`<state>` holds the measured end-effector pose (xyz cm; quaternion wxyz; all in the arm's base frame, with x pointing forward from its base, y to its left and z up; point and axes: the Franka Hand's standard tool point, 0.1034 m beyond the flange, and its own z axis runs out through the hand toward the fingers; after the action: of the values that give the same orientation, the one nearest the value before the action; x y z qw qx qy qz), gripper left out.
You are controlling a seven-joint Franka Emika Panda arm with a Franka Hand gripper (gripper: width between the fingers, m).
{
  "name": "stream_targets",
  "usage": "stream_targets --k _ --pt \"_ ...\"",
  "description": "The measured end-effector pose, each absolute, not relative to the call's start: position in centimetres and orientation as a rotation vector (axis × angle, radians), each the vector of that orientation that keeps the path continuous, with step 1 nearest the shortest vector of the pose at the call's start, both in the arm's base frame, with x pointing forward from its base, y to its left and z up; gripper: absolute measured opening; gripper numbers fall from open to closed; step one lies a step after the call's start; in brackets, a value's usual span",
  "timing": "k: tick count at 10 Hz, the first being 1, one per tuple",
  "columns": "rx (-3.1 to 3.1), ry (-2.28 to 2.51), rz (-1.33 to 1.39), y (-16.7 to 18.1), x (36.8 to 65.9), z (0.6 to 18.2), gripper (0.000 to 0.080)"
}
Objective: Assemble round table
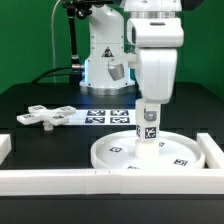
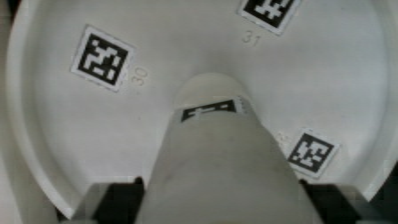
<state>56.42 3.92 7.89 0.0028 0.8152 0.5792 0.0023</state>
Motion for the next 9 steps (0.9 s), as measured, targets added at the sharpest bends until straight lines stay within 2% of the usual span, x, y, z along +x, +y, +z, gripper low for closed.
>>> stream_targets --k 2,7,9 --pt "2.797 1.448 -0.040 3.98 56.03 7.82 0.0409" --pt "2.993 0.966 -0.026 4.00 56.20 7.82 0.0409" --pt "3.117 0.607 0.025 3.46 56.01 7.73 0.0409"
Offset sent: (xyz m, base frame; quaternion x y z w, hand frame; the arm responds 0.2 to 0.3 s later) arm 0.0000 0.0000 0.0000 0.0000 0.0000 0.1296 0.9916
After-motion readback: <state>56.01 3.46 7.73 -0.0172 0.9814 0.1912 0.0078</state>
